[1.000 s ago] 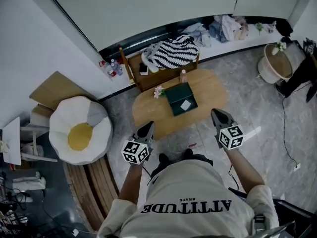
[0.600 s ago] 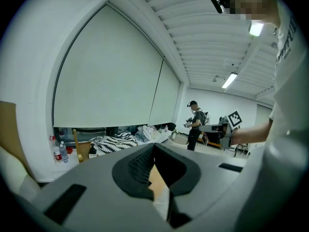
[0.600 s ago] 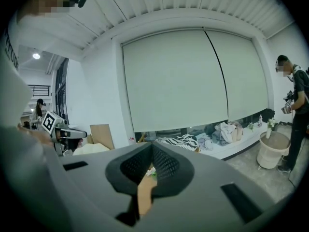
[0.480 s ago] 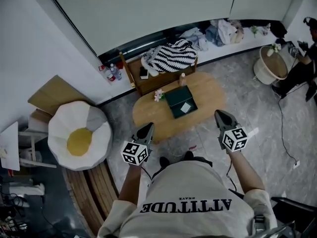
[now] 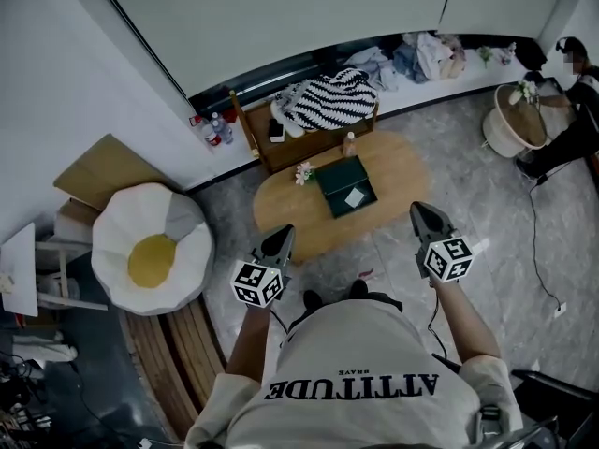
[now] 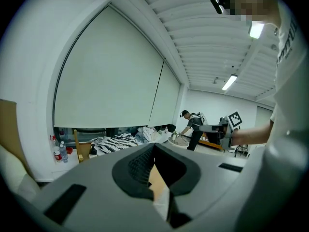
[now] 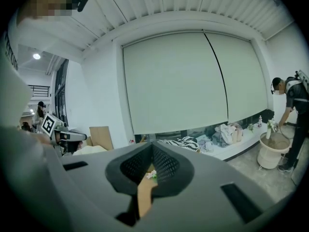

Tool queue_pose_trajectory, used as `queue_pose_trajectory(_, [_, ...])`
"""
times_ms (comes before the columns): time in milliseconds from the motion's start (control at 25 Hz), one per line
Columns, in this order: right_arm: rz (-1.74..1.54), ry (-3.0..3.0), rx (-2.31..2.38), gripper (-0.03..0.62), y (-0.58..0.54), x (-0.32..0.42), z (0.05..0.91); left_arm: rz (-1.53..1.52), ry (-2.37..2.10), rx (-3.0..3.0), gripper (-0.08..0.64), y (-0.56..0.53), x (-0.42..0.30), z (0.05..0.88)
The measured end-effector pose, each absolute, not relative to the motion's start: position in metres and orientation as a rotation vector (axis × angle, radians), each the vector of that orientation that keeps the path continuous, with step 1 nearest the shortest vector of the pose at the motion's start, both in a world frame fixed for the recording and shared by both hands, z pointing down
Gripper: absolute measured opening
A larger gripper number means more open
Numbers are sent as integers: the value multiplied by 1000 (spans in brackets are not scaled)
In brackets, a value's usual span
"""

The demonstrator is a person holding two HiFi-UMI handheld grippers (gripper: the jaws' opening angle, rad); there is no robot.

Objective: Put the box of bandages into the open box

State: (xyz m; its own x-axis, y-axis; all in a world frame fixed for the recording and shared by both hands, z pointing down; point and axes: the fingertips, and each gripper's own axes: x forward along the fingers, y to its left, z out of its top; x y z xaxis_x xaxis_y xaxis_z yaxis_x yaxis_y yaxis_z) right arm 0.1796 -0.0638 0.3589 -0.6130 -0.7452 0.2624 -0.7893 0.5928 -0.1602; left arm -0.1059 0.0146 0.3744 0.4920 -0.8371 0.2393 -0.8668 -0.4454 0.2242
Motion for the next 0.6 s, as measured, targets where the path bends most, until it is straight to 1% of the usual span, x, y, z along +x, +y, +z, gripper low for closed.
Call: queue_pose_trajectory(600, [402,-2651,1311,20,-70,178,359,152,-1421,2435,21,5,-112,373])
